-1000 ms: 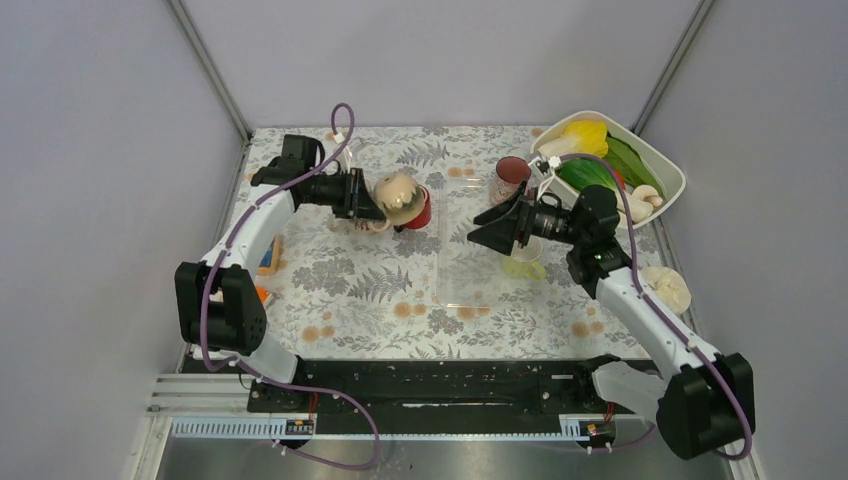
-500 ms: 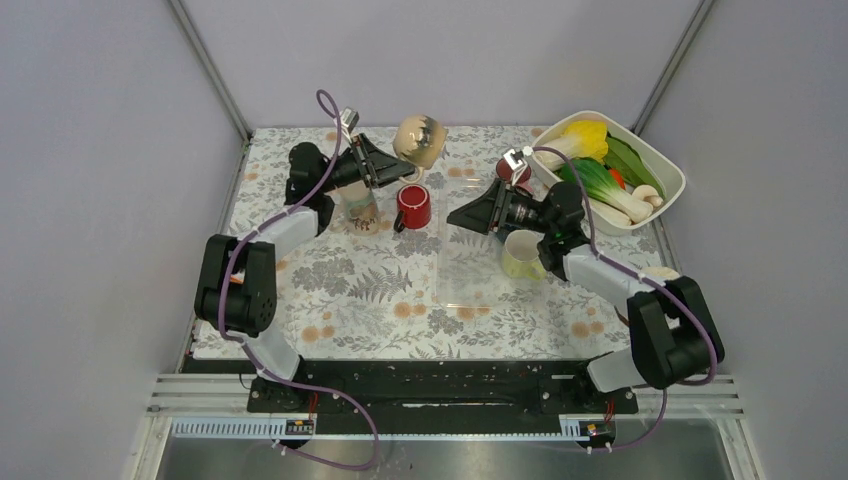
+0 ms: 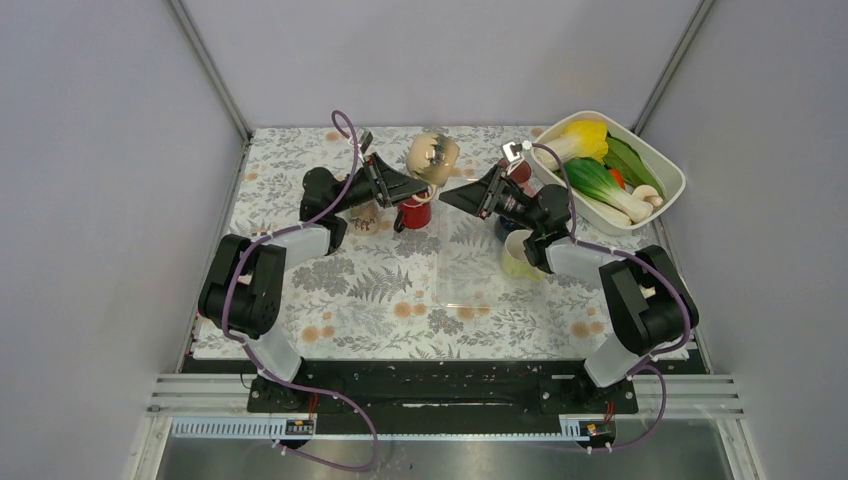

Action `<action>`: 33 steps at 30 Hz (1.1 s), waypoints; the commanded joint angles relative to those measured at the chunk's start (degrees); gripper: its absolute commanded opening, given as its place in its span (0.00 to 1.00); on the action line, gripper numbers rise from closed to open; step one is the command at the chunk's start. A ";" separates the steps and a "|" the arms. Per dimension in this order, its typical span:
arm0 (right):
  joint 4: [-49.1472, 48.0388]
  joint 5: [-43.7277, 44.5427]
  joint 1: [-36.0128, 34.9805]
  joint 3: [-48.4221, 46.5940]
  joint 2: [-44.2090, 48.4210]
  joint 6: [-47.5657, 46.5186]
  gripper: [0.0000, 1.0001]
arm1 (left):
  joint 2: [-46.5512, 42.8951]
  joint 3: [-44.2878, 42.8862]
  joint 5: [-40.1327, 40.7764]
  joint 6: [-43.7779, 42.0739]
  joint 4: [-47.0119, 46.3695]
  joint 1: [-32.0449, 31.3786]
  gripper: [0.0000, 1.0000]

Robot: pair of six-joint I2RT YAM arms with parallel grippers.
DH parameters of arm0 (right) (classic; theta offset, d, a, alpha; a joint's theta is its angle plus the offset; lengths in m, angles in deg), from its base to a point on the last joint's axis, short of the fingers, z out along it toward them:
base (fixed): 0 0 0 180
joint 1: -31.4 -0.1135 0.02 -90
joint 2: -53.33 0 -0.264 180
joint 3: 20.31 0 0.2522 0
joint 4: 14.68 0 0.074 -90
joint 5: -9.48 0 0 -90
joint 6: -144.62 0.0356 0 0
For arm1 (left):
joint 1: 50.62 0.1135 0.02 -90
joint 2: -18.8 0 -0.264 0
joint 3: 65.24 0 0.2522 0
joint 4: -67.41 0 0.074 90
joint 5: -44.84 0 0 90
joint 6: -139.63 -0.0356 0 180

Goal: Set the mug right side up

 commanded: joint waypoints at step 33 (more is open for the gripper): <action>-4.94 8.36 -1.70 -0.75 -3.25 4.88 0.35 | -2.51 1.60 6.51 -2.29 -11.18 -5.25 0.00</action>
